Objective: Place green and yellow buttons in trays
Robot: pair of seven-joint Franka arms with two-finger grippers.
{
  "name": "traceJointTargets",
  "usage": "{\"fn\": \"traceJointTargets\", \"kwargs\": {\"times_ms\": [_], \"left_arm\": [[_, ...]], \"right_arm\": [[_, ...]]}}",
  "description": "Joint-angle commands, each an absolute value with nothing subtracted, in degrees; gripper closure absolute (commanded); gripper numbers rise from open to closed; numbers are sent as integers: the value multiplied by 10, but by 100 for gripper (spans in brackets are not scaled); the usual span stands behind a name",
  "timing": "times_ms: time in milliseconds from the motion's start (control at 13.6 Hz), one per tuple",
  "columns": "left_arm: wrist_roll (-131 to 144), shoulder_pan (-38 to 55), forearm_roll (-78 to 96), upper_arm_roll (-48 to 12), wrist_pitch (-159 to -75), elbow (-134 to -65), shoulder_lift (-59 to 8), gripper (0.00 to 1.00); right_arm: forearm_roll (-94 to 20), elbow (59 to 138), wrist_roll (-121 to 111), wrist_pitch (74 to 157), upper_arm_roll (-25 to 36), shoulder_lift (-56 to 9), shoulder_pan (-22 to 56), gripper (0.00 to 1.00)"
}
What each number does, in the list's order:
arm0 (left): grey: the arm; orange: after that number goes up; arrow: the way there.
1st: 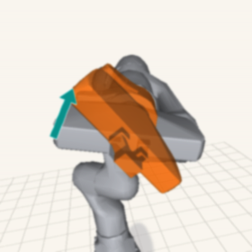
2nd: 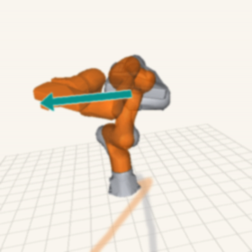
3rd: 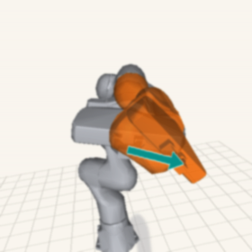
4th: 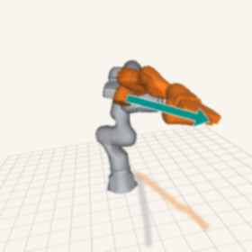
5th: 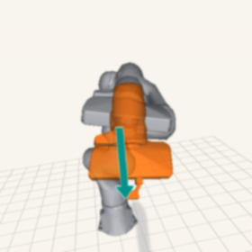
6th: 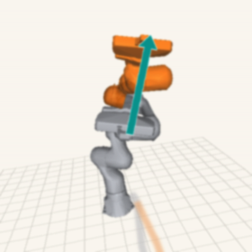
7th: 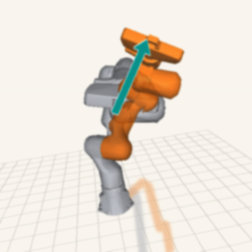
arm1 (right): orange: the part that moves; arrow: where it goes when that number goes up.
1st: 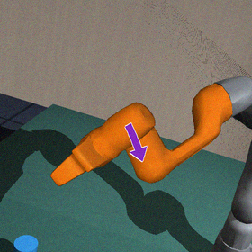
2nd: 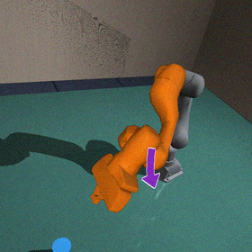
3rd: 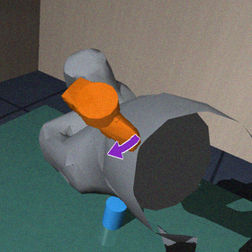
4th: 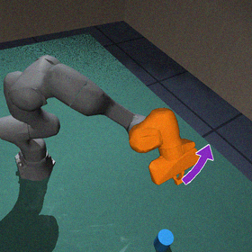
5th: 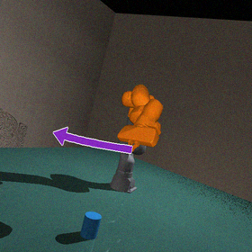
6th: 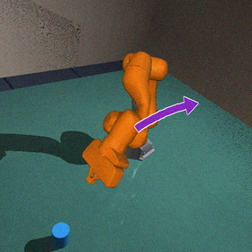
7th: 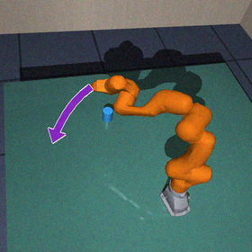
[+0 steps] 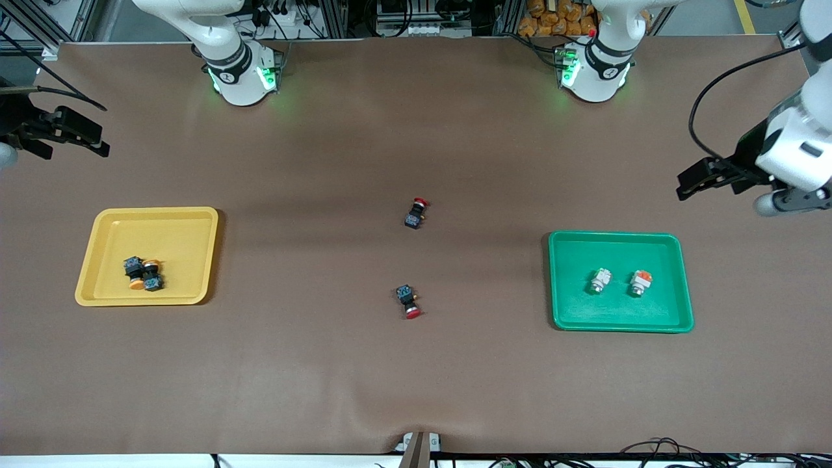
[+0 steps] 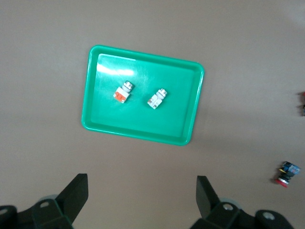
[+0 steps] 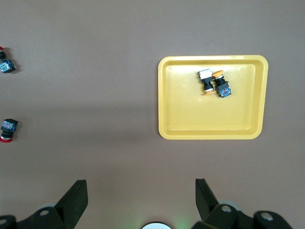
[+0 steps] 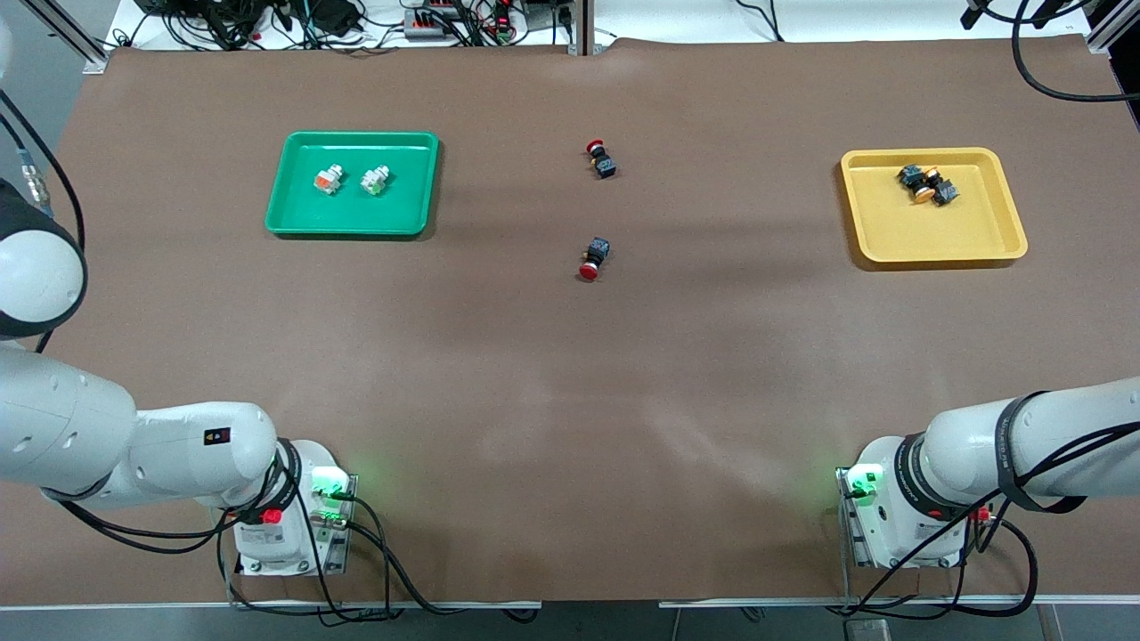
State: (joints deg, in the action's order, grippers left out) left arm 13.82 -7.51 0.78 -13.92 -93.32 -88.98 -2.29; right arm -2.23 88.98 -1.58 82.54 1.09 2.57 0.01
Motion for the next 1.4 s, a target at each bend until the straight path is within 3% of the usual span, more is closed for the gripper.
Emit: {"fn": "traceJointTargets", "kwargs": {"times_ms": [0, 221, 369, 664, 959, 1328], "left_arm": [[107, -70, 17, -117, -905, -873, -6, 0], [58, 13, 10, -21, -869, -875, 15, 0], [55, 39, 3, 3, -857, -884, 31, 0], [54, 34, -11, -1, -856, -939, 85, 0], [47, -19, -11, -74, -846, -938, 83, 0], [47, -23, -10, -73, -845, -930, 76, 0]], "right_arm": [[-13, 887, -17, 820, 10, 27, 2, 0], [-13, 887, -15, 820, 10, 27, 2, 0], [-13, 888, -14, 820, 10, 27, 2, 0], [-13, 888, -14, 820, 10, 27, 2, 0], [-13, 888, -14, 820, 10, 27, 2, 0], [-12, 888, -17, 820, 11, 27, 0, 0]]}}
